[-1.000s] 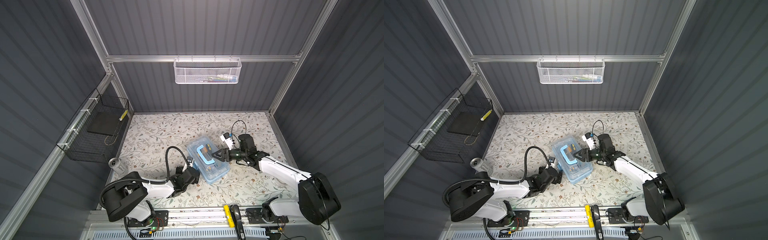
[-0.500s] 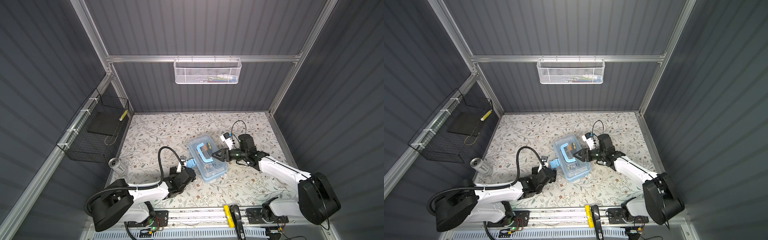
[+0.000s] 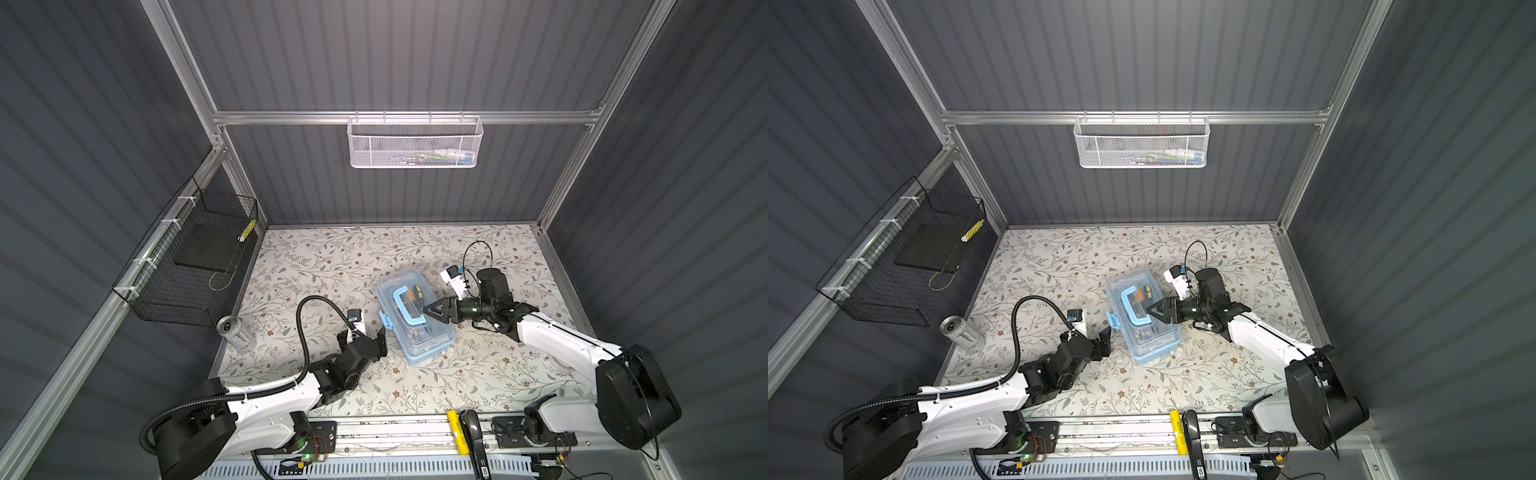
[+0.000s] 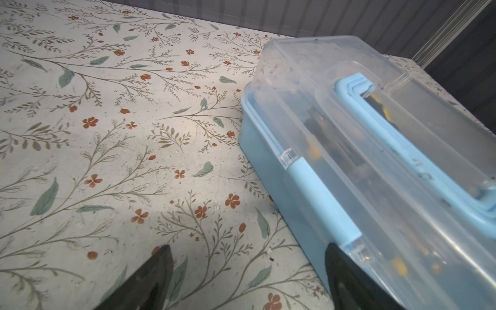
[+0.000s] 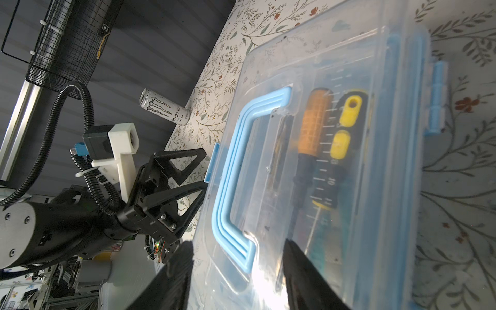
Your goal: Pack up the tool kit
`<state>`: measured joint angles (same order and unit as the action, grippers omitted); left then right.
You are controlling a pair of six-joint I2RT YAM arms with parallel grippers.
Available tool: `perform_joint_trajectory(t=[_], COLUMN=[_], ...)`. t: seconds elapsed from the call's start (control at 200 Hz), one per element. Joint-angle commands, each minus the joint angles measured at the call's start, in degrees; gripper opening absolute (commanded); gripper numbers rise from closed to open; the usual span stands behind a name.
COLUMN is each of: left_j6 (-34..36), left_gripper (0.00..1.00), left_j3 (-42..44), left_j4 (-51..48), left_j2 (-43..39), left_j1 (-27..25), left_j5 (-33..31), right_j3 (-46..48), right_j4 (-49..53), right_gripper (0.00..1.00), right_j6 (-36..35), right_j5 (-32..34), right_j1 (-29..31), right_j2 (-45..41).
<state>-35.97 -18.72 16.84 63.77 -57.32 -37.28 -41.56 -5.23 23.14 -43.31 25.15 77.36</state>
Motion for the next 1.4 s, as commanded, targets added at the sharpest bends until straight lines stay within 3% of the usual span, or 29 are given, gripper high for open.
perform_joint_trajectory(t=[0.0, 0.16, 0.255, 0.37, 0.801, 0.881, 0.941, 1.396], left_j6=[-4.0, -8.91, -10.32, -10.69, -12.44, -13.56, -13.53, -11.89], left_gripper=[0.84, 0.78, 0.63, 0.54, 0.54, 0.44, 0.42, 0.39], left_j3=[-0.21, 2.88, 4.93, 5.45, 7.35, 8.58, 9.64, 8.3], left_j4=[2.2, 8.88, 15.16, 18.97, 32.17, 34.99, 38.58, 33.18], left_j2=[1.15, 1.44, 2.08, 3.27, 8.58, 9.58, 10.13, 5.82], left_j1=[0.34, 3.18, 4.72, 5.73, 6.58, 6.93, 7.1, 8.17], left_j5=[1.77, 9.29, 12.95, 16.35, 21.1, 21.06, 21.27, 21.2], right_j3=[1.33, 1.87, 2.31, 2.59, 2.31, 2.14, 2.08, 1.57], right_j4=[2.21, 2.54, 2.25, 0.87, -0.32, -0.46, -0.65, -1.33], right_gripper=[0.56, 0.56, 0.57, 0.56, 0.56, 0.56, 0.56, 0.56], right_j6=[0.26, 0.17, 0.33, 1.42, 1.98, 1.98, 2.03, 2.18], right_j5=[0.44, 0.41, 0.45, -0.39, -0.9, -1.03, -1.08, -1.87], right_j1=[-0.18, -0.18, -0.19, -0.19, -0.19, -0.1, -0.15, -0.11], right_j2=[1.32, 0.66, 0.42, 0.75, 1.78, 2.16, 2.5, 3.74])
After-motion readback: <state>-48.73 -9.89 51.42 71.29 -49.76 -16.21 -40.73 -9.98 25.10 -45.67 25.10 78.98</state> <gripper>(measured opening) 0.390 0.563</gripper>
